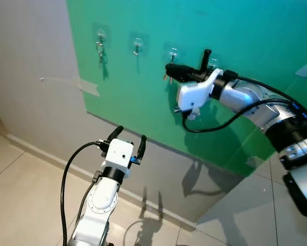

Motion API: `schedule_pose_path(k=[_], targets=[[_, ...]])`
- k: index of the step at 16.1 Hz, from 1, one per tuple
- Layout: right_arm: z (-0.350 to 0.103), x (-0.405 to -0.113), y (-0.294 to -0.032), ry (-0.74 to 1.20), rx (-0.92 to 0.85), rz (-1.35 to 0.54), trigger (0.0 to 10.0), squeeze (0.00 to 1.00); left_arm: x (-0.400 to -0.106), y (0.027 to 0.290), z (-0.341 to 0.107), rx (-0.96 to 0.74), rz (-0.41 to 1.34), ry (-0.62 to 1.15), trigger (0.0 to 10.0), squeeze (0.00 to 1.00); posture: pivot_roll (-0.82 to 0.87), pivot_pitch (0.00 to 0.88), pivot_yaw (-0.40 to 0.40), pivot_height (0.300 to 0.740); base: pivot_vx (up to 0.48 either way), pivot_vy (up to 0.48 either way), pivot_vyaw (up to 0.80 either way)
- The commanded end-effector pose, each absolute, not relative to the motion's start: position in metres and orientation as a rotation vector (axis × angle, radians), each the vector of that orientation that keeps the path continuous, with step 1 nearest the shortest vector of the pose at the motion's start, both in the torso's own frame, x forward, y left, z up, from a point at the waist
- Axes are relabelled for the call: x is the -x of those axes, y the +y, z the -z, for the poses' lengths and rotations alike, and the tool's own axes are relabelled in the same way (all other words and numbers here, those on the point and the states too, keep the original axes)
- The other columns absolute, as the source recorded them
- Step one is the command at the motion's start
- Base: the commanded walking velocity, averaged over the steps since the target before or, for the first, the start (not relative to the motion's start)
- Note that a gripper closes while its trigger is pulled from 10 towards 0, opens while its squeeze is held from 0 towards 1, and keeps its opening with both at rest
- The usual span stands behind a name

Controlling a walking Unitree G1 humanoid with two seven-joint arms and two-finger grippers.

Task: Hang keys on a hook

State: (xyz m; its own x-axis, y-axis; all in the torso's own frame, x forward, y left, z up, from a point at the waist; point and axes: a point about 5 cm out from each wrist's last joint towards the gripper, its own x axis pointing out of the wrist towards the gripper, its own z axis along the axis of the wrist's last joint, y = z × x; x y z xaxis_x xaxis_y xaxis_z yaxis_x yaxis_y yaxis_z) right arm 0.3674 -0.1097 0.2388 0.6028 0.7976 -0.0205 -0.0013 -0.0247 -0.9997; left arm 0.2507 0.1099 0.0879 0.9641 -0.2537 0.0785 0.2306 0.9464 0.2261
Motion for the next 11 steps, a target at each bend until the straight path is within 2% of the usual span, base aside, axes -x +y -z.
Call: schedule_pose_path(k=[1, 7, 10, 11], targets=[[-0.2390, -0.3658, -0.1122, -0.744, 1.533, -0.728, 10.0, 0.00, -0.2506, 0.1037, -0.0884, -0.214, 0.259, -0.105, 10.0, 0.00, -0.10, 0.000, -0.109, 0.736, 0.000, 0.000, 0.00], [-0.2397, -0.3665, -0.1101, -0.819, 1.575, -0.695, 10.0, 0.00, -0.2526, 0.1075, -0.0887, -0.214, 0.253, -0.099, 10.0, 0.00, -0.11, 0.000, -0.110, 0.736, 0.000, 0.000, 0.00], [-0.2376, -0.3670, -0.1109, -0.773, 1.496, -0.702, 10.0, 0.00, -0.2529, 0.1081, -0.0883, -0.214, 0.252, -0.098, 10.0, 0.00, -0.11, 0.000, -0.111, 0.736, 0.000, 0.000, 0.00], [-0.2406, -0.3687, -0.1111, -0.720, 1.379, -0.695, 10.0, 0.00, -0.2528, 0.1079, -0.0876, -0.214, 0.252, -0.096, 10.0, 0.00, -0.11, 0.000, -0.111, 0.736, 0.000, 0.000, 0.00]])
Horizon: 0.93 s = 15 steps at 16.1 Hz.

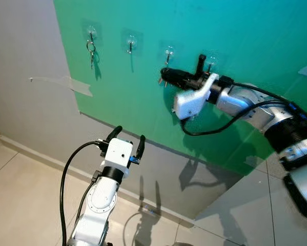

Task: Hang keys on a hook

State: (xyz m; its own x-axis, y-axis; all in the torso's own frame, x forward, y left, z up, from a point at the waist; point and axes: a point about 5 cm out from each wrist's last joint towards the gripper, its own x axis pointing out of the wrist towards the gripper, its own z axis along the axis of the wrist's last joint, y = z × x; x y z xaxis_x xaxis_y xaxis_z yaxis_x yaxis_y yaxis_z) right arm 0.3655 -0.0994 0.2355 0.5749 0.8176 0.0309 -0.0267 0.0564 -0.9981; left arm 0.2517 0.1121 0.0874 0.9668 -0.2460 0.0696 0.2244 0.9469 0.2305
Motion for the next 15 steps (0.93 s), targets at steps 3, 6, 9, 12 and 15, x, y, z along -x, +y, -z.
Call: schedule_pose_path(k=[3, 6, 9, 12, 15], targets=[[-0.253, -0.372, -0.112, -0.650, 1.162, -0.670, 10.0, 0.00, -0.251, 0.105, -0.086, -0.214, 0.255, -0.094, 10.0, 0.00, -0.11, 0.000, -0.110, 0.736, 0.000, 0.000, 0.00], [-0.259, -0.373, -0.115, -0.617, 1.061, -0.681, 10.0, 0.00, -0.248, 0.102, -0.084, -0.214, 0.258, -0.094, 10.0, 0.00, -0.11, 0.000, -0.110, 0.736, 0.000, 0.000, 0.00], [-0.259, -0.372, -0.115, -0.561, 0.984, -0.730, 10.0, 0.00, -0.246, 0.099, -0.084, -0.214, 0.262, -0.092, 10.0, 0.00, -0.12, 0.000, -0.110, 0.736, 0.000, 0.000, 0.00], [-0.256, -0.363, -0.112, -0.604, 1.057, -0.787, 10.0, 0.00, -0.246, 0.099, -0.084, -0.215, 0.258, -0.092, 10.0, 0.00, -0.11, 0.000, -0.115, 0.736, 0.000, 0.000, 0.00], [-0.257, -0.340, -0.116, -0.620, 1.064, -0.847, 10.0, 0.00, -0.246, 0.103, -0.084, -0.216, 0.239, -0.090, 10.0, 0.00, -0.11, 0.000, -0.122, 0.736, 0.000, 0.000, 0.00]])
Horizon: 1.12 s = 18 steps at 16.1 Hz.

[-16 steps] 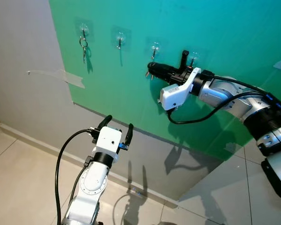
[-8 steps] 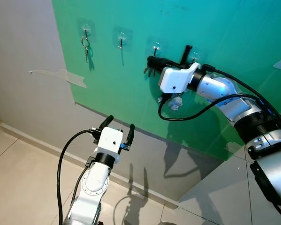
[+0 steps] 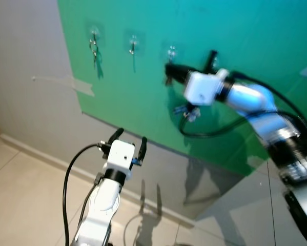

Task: Hang keys on a hook

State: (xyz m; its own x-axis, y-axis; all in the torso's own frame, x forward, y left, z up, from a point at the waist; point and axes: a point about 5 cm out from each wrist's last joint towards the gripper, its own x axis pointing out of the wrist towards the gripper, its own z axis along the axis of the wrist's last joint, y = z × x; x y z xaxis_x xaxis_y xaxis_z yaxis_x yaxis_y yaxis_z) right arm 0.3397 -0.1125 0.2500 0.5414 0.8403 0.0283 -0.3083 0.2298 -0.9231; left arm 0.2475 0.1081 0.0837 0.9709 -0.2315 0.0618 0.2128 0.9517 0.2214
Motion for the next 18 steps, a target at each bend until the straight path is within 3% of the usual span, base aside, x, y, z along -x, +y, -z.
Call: schedule_pose_path(k=[1, 6, 18], targets=[[-0.262, -0.333, -0.118, -0.627, 1.058, -0.852, 10.0, 0.00, -0.247, 0.104, -0.084, -0.213, 0.234, -0.089, 10.0, 0.00, -0.12, 0.000, -0.121, 0.736, 0.000, 0.000, 0.00], [-0.265, -0.318, -0.117, -0.589, 1.009, -0.871, 10.0, 0.00, -0.253, 0.102, -0.086, -0.212, 0.259, -0.092, 10.0, 0.00, -0.15, 0.000, -0.100, 0.736, 0.000, 0.000, 0.00], [-0.288, -0.328, -0.103, -0.390, 0.579, -0.907, 10.0, 0.00, -0.252, 0.098, -0.086, -0.206, 0.252, -0.093, 10.0, 0.00, -0.14, 0.000, -0.117, 0.736, 0.000, 0.000, 0.00]])
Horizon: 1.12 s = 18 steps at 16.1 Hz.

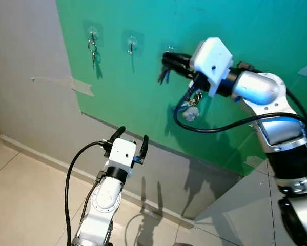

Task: Hang keys on a hook

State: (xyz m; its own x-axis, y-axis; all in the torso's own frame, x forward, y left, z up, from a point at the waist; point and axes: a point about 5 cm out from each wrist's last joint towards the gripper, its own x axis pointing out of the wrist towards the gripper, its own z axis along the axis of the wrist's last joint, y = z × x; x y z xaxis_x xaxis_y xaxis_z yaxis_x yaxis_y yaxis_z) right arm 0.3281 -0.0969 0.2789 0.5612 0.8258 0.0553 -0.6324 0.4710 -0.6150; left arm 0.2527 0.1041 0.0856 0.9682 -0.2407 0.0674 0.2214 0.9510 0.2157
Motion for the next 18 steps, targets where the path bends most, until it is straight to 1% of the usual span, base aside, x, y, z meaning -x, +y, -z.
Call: schedule_pose_path(k=[1, 6, 12, 15, 17, 18], targets=[[-0.288, -0.328, -0.101, -0.375, 0.554, -0.915, 10.0, 0.00, -0.252, 0.098, -0.086, -0.206, 0.251, -0.093, 10.0, 0.00, -0.14, 0.000, -0.117, 0.736, 0.000, 0.000, 0.00], [-0.281, -0.332, -0.094, -0.294, 0.495, -0.931, 10.0, 0.00, -0.252, 0.098, -0.085, -0.207, 0.250, -0.091, 10.0, 0.00, -0.13, 0.000, -0.116, 0.736, 0.000, 0.000, 0.00], [-0.287, -0.335, -0.089, -0.322, 0.522, -0.924, 10.0, 0.00, -0.250, 0.098, -0.084, -0.209, 0.252, -0.088, 10.0, 0.00, -0.13, 0.000, -0.118, 0.736, 0.000, 0.000, 0.00], [-0.292, -0.342, -0.087, -0.346, 0.550, -0.900, 10.0, 0.00, -0.250, 0.097, -0.084, -0.207, 0.250, -0.087, 10.0, 0.00, -0.13, 0.000, -0.121, 0.736, 0.000, 0.000, 0.00], [-0.289, -0.352, -0.087, -0.334, 0.566, -0.859, 10.0, 0.00, -0.251, 0.097, -0.083, -0.207, 0.251, -0.085, 10.0, 0.00, -0.12, 0.000, -0.125, 0.736, 0.000, 0.000, 0.00], [-0.287, -0.365, -0.094, -0.275, 0.533, -0.792, 10.0, 0.00, -0.250, 0.097, -0.083, -0.207, 0.249, -0.085, 10.0, 0.00, -0.12, 0.000, -0.129, 0.736, 0.000, 0.000, 0.00]])
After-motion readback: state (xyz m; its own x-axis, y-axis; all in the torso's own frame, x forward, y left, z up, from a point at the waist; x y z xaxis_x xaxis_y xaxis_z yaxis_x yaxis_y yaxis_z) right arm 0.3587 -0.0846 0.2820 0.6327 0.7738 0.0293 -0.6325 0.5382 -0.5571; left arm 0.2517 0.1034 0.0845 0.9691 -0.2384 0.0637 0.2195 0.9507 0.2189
